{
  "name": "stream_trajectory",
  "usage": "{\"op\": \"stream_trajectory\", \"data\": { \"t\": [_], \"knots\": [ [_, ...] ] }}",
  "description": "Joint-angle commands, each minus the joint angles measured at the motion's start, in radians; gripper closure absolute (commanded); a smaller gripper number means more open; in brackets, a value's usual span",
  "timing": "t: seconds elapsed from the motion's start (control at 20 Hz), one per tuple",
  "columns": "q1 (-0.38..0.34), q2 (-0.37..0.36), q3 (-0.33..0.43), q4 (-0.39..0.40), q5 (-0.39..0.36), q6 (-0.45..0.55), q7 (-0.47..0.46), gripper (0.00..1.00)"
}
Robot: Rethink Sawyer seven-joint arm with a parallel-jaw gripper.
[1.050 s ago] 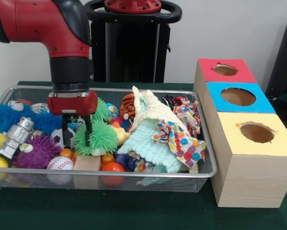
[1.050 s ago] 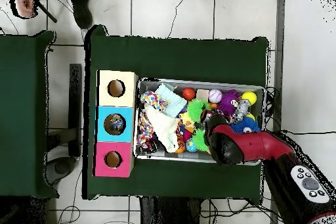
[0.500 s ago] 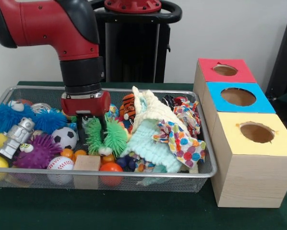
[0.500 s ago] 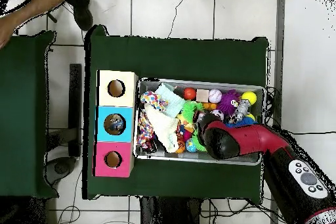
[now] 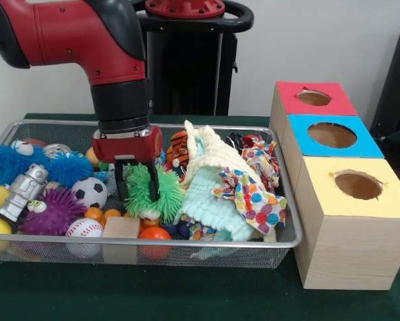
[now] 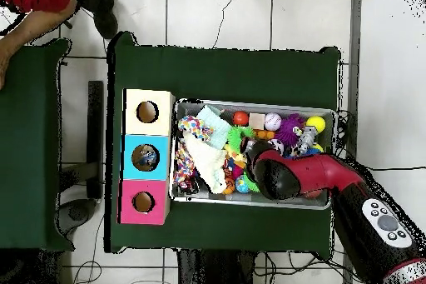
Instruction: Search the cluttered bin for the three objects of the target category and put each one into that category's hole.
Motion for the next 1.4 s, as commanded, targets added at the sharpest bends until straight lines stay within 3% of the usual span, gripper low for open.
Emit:
{"op": "stream_trajectory", "data": {
  "t": [0.05, 0.4, 0.7, 0.9, 1.25, 1.3, 1.4],
  "knots": [
    [0.039, 0.049, 0.000, 0.015, -0.038, 0.105, -0.146, 0.00],
    [0.157, -0.003, -0.202, -0.031, -0.025, 0.071, 0.077, 0.00],
    [0.251, -0.011, -0.359, -0.051, 0.046, 0.015, 0.237, 0.00],
    [0.315, -0.016, -0.450, -0.061, 0.087, -0.019, 0.265, 0.00],
    [0.368, -0.025, -0.525, -0.072, 0.139, -0.085, 0.198, 0.00],
    [0.393, -0.019, -0.554, -0.082, 0.152, -0.108, 0.180, 1.00],
    [0.410, -0.016, -0.576, -0.090, 0.151, -0.128, 0.186, 1.00]
  ]
}}
